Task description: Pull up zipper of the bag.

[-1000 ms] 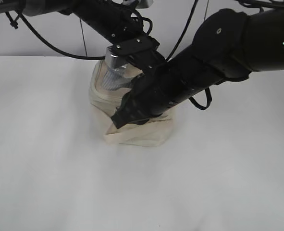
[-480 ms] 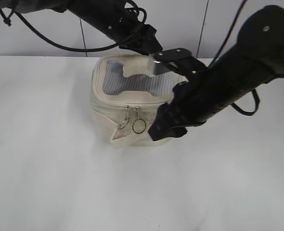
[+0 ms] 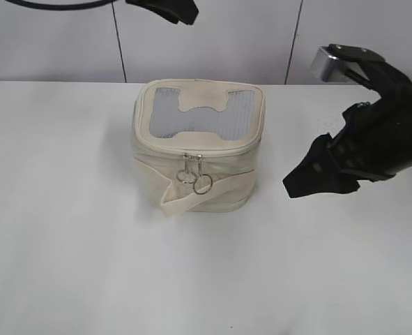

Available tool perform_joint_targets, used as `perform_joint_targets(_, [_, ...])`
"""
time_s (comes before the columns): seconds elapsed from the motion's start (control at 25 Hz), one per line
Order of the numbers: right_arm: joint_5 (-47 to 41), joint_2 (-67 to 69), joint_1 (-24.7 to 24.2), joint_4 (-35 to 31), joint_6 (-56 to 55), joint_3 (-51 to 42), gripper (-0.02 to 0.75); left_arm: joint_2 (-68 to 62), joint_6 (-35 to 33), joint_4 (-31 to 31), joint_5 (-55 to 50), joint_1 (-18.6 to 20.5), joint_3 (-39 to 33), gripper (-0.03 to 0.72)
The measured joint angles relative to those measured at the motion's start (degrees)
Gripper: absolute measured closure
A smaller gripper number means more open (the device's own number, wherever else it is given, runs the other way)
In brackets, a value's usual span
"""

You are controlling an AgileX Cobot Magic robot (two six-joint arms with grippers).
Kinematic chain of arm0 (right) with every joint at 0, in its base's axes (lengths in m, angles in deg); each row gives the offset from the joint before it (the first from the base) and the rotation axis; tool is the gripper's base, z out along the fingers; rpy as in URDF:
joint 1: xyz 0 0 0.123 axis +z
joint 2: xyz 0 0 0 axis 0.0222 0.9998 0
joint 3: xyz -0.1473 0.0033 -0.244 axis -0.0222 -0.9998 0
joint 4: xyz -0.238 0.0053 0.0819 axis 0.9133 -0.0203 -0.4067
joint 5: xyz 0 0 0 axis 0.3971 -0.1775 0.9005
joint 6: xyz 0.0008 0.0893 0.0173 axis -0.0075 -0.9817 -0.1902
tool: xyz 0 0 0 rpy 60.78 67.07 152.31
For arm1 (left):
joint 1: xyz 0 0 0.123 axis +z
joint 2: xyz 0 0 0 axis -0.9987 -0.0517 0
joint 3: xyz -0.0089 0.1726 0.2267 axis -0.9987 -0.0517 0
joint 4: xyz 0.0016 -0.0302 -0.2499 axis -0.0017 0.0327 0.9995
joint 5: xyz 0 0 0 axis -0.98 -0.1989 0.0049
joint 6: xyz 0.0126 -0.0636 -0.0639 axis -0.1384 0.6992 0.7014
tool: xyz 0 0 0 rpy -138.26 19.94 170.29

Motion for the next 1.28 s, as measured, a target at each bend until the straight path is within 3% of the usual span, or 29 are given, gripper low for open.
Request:
perform_joint_targets(0.2, [-1.99, -8.27, -0.28, 4.64, -7.43, -3.67, 0.356, 9.89, 4.37, -6.38, -0.79, 0.00, -7.12, 0.457])
perform_joint_targets(0.52, [-14.32, -24.26, -0.35, 14.08, -19.30, -5.75, 0.356, 45.61, 11.24, -12.32, 7.64, 0.07, -42.58, 0.463])
perform_joint_targets(0.76, [-24.74, -43.18, -0.35, 23.97, -25.71, -11.39, 0.358, 79.85, 20.21, -19.24, 1.74, 0.07, -63.40, 0.463])
perform_joint_targets(1.04, [-28.03, -66.41, -0.35, 28.49, -26.70, -18.46, 0.358, 108.81, 24.51, -24.07, -7.63, 0.07, -77.11, 0.463])
perform_joint_targets(1.28, [-27.35, -80.49, -0.35, 28.99, -26.83, -19.96, 0.358, 118.92, 25.03, -26.17, -9.76, 0.07, -82.74, 0.463])
